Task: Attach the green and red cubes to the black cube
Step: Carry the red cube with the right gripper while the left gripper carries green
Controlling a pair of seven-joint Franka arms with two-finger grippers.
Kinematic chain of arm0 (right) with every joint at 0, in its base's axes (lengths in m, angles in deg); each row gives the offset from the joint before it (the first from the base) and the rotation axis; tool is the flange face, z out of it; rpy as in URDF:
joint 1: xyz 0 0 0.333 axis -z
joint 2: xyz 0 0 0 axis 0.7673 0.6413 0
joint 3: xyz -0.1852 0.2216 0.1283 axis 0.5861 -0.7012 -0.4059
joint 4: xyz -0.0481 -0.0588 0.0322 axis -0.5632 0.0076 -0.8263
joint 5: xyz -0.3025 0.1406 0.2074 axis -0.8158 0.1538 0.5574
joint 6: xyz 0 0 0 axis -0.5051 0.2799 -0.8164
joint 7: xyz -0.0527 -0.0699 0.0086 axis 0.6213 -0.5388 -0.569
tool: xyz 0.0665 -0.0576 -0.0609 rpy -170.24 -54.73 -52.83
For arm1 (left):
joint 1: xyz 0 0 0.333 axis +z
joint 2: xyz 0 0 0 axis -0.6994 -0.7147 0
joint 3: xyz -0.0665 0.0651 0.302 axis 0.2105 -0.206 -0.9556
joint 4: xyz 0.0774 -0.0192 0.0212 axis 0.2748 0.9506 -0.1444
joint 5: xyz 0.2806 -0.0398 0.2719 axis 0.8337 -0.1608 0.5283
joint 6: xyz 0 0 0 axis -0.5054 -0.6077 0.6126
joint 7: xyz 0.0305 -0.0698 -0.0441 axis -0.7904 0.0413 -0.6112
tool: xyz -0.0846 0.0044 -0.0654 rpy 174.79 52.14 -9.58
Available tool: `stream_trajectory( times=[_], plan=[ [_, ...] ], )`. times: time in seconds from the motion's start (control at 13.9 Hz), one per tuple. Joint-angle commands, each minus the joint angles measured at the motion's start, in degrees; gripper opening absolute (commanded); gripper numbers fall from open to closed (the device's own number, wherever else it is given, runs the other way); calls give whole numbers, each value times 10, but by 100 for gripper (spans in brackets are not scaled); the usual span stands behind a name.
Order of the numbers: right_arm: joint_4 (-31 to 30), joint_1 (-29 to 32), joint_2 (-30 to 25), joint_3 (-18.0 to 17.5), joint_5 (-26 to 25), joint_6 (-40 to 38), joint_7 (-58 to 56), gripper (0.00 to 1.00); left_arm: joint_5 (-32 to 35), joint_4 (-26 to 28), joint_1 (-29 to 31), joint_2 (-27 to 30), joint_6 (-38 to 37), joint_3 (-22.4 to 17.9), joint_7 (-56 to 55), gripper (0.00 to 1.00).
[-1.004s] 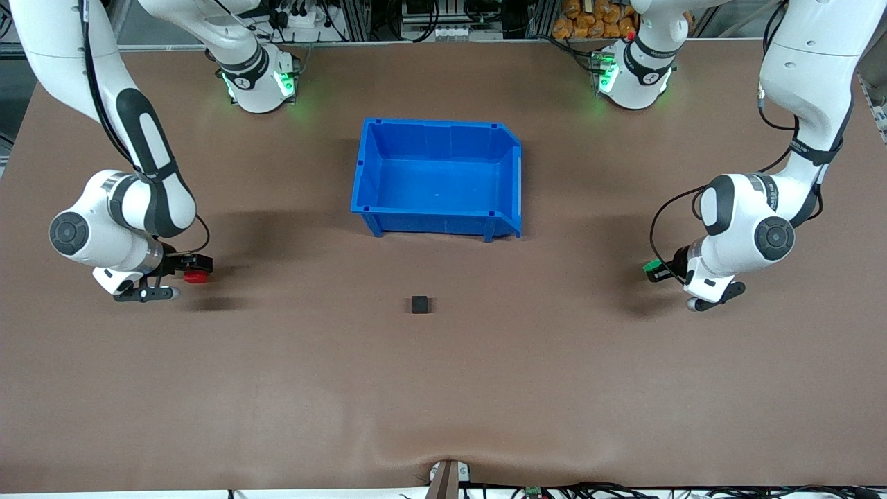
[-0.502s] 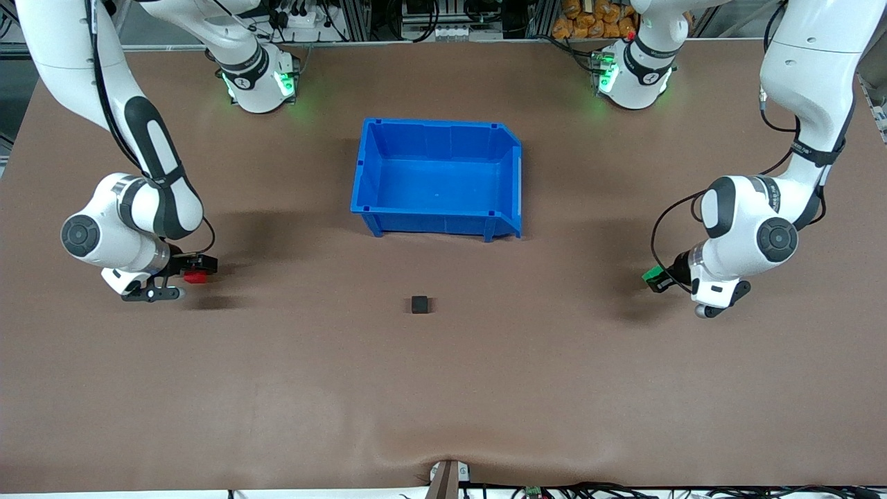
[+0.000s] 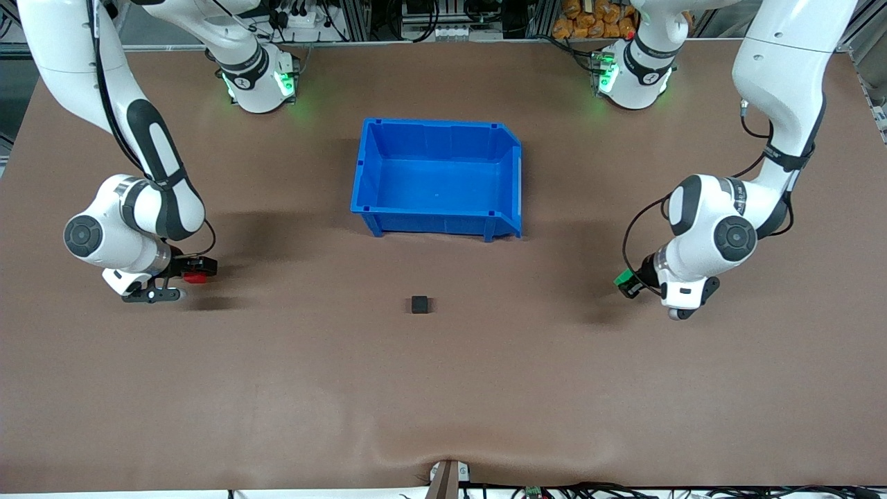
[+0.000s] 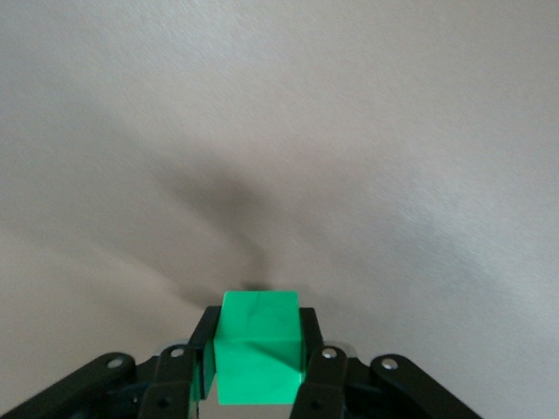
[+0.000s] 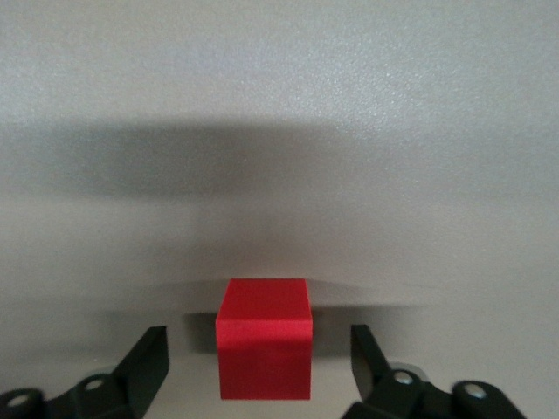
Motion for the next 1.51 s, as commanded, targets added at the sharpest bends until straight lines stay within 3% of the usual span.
stream_trajectory(
  times=[0.0,0.43,0.72,1.08,1.22,1.43],
  plan=[
    [-2,3,-1,1,6,3,-27,0,-5,-18,-25,-2,-8,-1,-42,0],
    [6,0,-2,1,6,1,-102,0,-7,-91,-76,-30,-44,-1,-173,0],
    [60,-9,-4,1,4,-5,-226,0,-8,-163,-123,-71,-58,-1,-310,0],
    [112,-89,-6,1,1,-8,-324,0,-30,-274,-179,-126,-81,-1,-453,0],
    [139,-132,-6,1,0,-9,-349,0,-58,-289,-196,-138,-81,-1,-478,0],
    [193,-187,7,1,-2,-46,-388,0,-62,-353,-221,-175,-82,-1,-545,0]
  ],
)
